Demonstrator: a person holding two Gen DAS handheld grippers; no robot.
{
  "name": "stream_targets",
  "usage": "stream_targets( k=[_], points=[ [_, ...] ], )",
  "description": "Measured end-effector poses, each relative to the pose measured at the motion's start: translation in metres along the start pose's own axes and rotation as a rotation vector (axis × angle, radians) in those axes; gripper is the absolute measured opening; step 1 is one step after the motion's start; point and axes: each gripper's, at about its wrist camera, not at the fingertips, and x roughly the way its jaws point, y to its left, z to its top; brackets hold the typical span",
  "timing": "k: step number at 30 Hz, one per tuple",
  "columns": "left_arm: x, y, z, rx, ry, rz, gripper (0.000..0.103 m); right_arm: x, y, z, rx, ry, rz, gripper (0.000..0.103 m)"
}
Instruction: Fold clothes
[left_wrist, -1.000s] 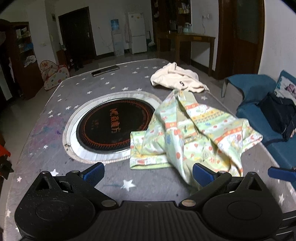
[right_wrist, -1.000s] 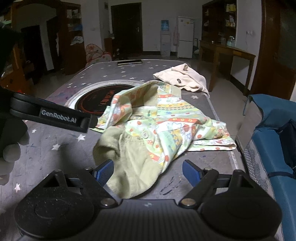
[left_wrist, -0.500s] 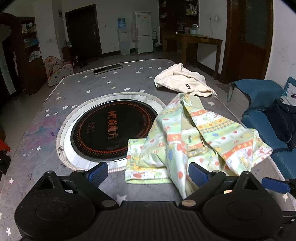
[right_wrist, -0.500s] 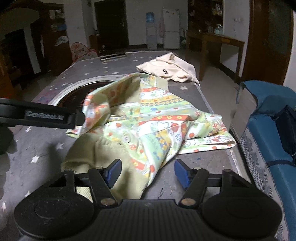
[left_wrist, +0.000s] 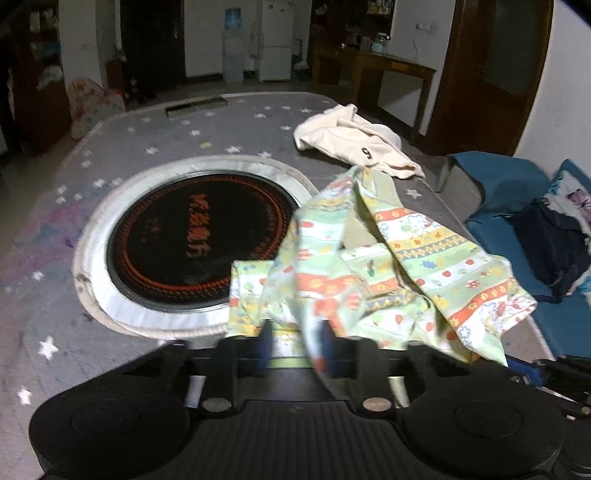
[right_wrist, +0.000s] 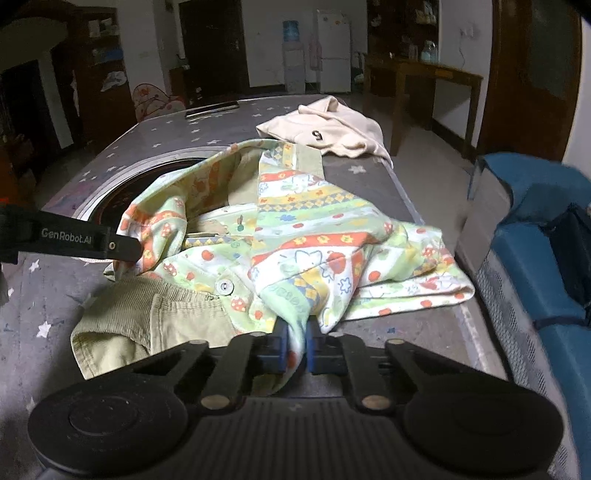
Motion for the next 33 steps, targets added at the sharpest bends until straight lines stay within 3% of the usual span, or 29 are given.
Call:
stream_targets(
  k=[7, 17, 20, 22, 27, 31, 32, 33],
  points=[
    [-0.029, 0.010, -0.010, 0.047, -0.041, -0.020, 0.003, -0.031, 0.004, 0.000, -0.045, -0.051, 0.052, 0.005],
    [-0.061, 0.038, -0.027, 0.045, -0.037, -0.005, 0.006, -0.078, 0.020, -0.014, -0.134, -0.045, 0.184, 0.005],
    [-0.062, 0.034, -0.019, 0.039, -0.054, -0.017, 0.023, -0.082, 0.025, -0.022, -0.166, -0.030, 0.198, 0.005],
    [-0.060, 0.025, -0.013, 0.063, -0.066, -0.021, 0.054, -0.082, 0.027, -0.026, -0.178, -0.020, 0.201, 0.005],
    [-0.042, 0.000, -0.002, 0.141, -0.070, 0.001, 0.065, -0.080, 0.027, -0.031, -0.191, 0.000, 0.215, 0.005],
    [-0.016, -0.005, 0.005, 0.140, -0.039, 0.049, 0.062, -0.080, 0.023, -0.035, -0.192, 0.004, 0.219, 0.005],
    [-0.010, -0.003, 0.005, 0.132, -0.029, 0.047, 0.056, -0.080, 0.022, -0.035, -0.195, 0.004, 0.218, 0.005],
    [-0.007, 0.000, 0.005, 0.120, -0.016, 0.030, 0.034, -0.080, 0.022, -0.037, -0.198, 0.002, 0.216, 0.005]
  ],
)
